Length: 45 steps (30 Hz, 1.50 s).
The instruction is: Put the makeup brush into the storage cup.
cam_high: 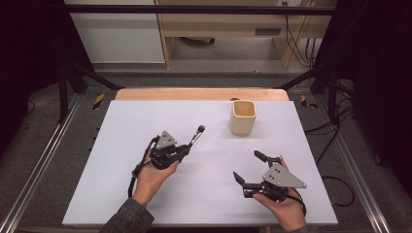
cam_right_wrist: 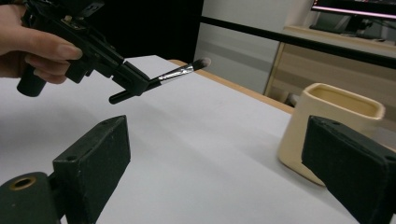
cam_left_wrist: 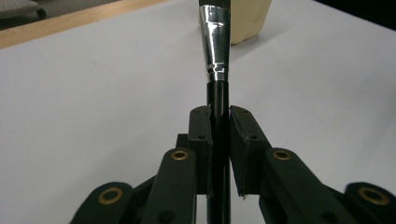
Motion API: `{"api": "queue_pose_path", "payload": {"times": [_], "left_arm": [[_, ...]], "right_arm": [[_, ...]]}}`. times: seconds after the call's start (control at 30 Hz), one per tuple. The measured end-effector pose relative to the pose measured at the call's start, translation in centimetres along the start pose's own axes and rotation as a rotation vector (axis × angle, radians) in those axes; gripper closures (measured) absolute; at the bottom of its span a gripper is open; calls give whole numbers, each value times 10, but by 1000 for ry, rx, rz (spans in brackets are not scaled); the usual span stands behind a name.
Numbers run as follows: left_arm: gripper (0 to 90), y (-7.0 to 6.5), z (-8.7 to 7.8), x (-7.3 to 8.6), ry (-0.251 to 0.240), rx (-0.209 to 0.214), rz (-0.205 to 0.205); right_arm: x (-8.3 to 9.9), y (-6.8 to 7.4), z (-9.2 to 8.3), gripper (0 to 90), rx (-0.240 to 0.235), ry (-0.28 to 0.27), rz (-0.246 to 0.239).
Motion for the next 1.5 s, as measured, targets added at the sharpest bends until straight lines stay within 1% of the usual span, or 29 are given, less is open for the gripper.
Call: {"api": "queue_pose_path", "payload": {"times": [0.03, 0.13, 0.17, 0.2, 0.23, 0.27, 0.3, 0.33, 0.37, 0.4, 0.43, 0.47, 0.5, 0.53, 0.57, 0.6, 0.63, 0.67, 0.7, 0.8, 0.9, 0.93, 0.97, 1.1, 1.17, 1.2, 1.3, 1.4, 1.5], "left_arm": [[795, 2, -2, 2, -13, -2, -2], [794, 7, -6, 7, -44, -9, -8], [794, 8, -7, 8, -51, -9, -7], [795, 8, -7, 8, -51, -9, -7], [794, 9, -8, 8, -64, -10, -10], [794, 10, -9, 8, -74, -11, -16], [794, 11, -10, 7, -83, -21, -14], [794, 11, -10, 7, -83, -21, -14], [794, 11, -11, 7, -96, -21, -14], [794, 11, -11, 7, -96, -21, -14], [794, 11, -12, 7, -106, -21, -18], [794, 11, -13, 7, -118, -20, -25], [794, 9, -13, 8, -136, -17, -29], [794, 9, -13, 8, -136, -17, -29], [794, 8, -12, 8, -142, -14, -37], [794, 6, -12, 9, -149, -9, -46], [794, 4, -12, 9, -156, -6, -47], [794, 1, -12, 10, -159, -4, -33], [794, -1, -12, 9, -169, -5, -29], [794, -3, -12, 8, -180, 0, -40], [794, -9, -13, 8, -194, 7, -19], [794, -9, -13, 8, -194, 7, -19], [794, -10, -12, 9, -193, 5, -15], [794, -13, -12, 10, -195, 7, -10], [794, -15, -14, 10, -205, 10, -15], [794, -16, -14, 9, -208, 11, -12], [794, -20, -15, 8, -222, 14, -5], [794, -24, -15, 8, -225, 15, 4], [794, -26, -14, 9, -228, 18, 9]], "right_arm": [[-2, -1, 4, 74, -5, 1, 17], [-7, -5, 15, 72, 6, -9, 26], [-10, -7, 21, 71, 6, -4, 40], [-10, -7, 21, 71, 6, -4, 40], [-16, -9, 29, 71, -4, -2, 45], [-16, -9, 29, 71, -4, -2, 45], [-24, -13, 38, 74, -8, 10, 29], [-24, -13, 38, 74, -8, 10, 29], [-34, -16, 46, 80, -11, 0, 23], [-34, -16, 46, 80, -11, 0, 23], [-41, -18, 52, 81, -17, -18, 19], [-41, -18, 52, 81, -17, -18, 19], [-43, -20, 57, 91, -12, -47, 33], [-43, -20, 57, 91, -12, -47, 33], [-41, -23, 58, 127, 42, -74, 39], [-41, -23, 58, 127, 42, -74, 39], [-38, -23, 60, 98, 34, -59, 45], [-36, -23, 61, 85, 26, -50, 58], [-33, -22, 60, 85, 31, -64, 102], [-31, -20, 58, 84, 25, -72, 110], [-28, -16, 59, 90, 14, -67, 133], [-28, -16, 59, 90, 14, -67, 133], [-26, -14, 61, 111, -1, -69, 145], [-26, -10, 61, 143, -8, -62, 159], [-27, -6, 62, 105, -27, -68, 164], [-27, -6, 62, 105, -27, -68, 164], [-25, -2, 64, 37, -50, -57, 172], [-25, -1, 64, 25, -58, -60, 172], [-25, 0, 65, 33, -71, -64, 187]]}}
Point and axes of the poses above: each handheld gripper's, and its own axes: z roughly forward along the jaws, x roughly out of its underside, y roughly to its left, the point moved 5 cm from there along z, roughly forward along the jaws, and after that the axes turned 10 degrees about -x, right-handed, at the moved point
